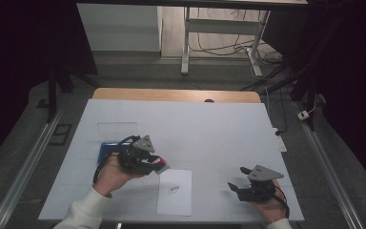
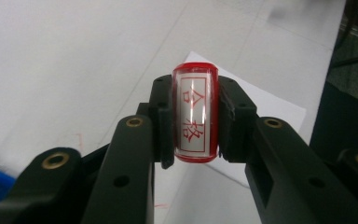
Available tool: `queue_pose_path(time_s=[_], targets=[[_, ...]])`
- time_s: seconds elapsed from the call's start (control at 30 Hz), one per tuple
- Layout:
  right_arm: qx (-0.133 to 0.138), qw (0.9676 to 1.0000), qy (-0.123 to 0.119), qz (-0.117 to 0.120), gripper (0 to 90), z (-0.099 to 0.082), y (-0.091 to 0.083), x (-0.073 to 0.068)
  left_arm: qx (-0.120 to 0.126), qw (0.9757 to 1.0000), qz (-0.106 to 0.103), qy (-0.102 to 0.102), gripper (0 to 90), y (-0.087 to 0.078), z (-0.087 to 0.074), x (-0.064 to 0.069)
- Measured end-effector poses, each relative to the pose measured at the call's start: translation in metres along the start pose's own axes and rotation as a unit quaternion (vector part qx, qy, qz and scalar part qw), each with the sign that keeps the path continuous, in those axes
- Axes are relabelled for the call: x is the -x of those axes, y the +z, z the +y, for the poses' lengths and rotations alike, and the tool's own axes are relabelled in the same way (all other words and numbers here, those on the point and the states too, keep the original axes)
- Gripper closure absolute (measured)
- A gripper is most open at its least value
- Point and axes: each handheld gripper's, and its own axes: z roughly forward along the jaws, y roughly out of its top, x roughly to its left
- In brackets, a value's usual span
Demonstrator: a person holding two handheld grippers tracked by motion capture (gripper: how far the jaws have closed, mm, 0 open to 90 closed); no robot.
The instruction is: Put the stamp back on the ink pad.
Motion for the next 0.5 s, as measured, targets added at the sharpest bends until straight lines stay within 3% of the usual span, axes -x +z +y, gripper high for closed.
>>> queue_pose_path(time_s=[0.5], targets=[[-0.001,1.0,-0.003,-0.001,24.5,0.0,-0.001,0.0,0.024,0.9977,0.041,-0.048,70.1,-0.025,-0.024,-0.032]])
